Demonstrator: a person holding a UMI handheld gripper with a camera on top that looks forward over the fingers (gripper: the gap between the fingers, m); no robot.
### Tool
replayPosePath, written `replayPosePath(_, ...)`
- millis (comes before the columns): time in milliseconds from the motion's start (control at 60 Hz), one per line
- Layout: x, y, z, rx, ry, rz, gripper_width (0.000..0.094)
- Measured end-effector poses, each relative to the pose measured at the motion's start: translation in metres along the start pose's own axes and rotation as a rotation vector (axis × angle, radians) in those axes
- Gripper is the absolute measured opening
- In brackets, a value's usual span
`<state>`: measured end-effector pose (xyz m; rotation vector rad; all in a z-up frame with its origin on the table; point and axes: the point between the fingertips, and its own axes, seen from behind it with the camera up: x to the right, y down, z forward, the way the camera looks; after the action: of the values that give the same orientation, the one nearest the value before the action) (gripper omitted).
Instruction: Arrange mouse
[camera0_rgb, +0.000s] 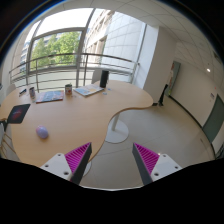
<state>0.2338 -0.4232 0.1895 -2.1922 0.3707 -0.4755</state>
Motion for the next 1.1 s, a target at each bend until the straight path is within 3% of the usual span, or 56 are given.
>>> replayPosePath(133, -0.007, 0.012, 0.003, -0.015, -0.011, 0.002, 0.0837)
replayPosePath(333, -0.007, 0.070, 0.017, -0.083, -0.058, -0.010, 0.0839)
replayPosePath(550, -0.107, 0.118, 0.020, -0.127, -0.179, -0.042, 0.0846)
replayPosePath(833, -0.285, 0.084, 0.083, -0.076, -0.308, -0.106, 0.0842)
replayPosePath(1100, -0.368, 0.049, 0.152, -0.063, -0.364, -0.180, 0.0841)
